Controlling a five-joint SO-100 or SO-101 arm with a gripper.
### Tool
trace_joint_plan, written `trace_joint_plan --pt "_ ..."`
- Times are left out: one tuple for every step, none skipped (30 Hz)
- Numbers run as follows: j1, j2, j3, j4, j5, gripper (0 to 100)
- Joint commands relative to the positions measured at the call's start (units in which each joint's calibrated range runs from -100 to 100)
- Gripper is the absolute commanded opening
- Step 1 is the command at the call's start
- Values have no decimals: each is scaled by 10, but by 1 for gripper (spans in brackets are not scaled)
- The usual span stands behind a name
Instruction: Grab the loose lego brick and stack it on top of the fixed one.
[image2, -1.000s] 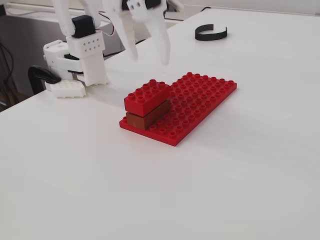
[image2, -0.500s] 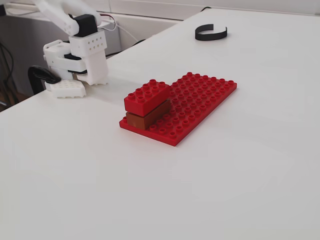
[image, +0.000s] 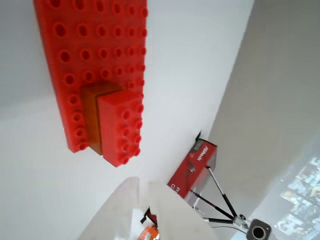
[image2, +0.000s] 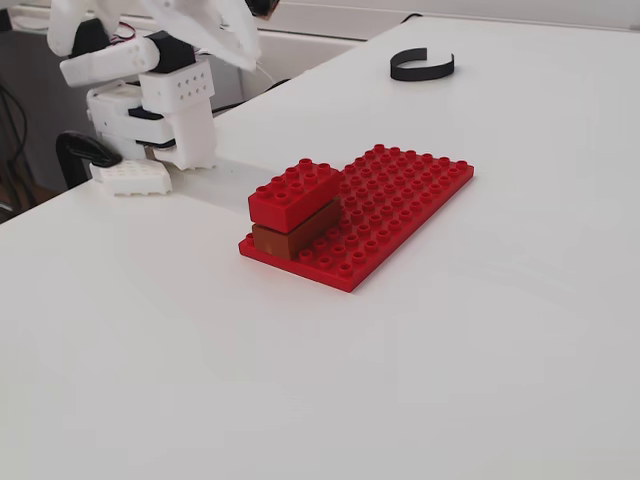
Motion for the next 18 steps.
trace_joint_plan --pt "4 -6 64 -17 -1 1" --pt "7 -7 73 -22 -2 1" --pt "13 -6 79 -29 -3 1" --pt "17 -6 89 -34 -3 1" --pt "20 -6 103 -38 -3 1" --pt "20 -6 120 -39 -3 1" --pt "21 -6 137 -39 -3 1" --pt "22 -6 156 -46 -3 1" --pt "30 -6 173 -59 -4 1" --pt "40 -6 189 -68 -5 1" --pt "48 -6 205 -74 -14 1" --pt "52 -6 220 -82 -26 1" --pt "54 -6 229 -87 -37 1" --pt "55 -6 234 -89 -41 1" --pt "53 -6 244 -91 -42 1" --pt "52 -6 248 -92 -43 1" --pt "52 -6 254 -93 -43 1" --pt "52 -6 258 -95 -43 1"
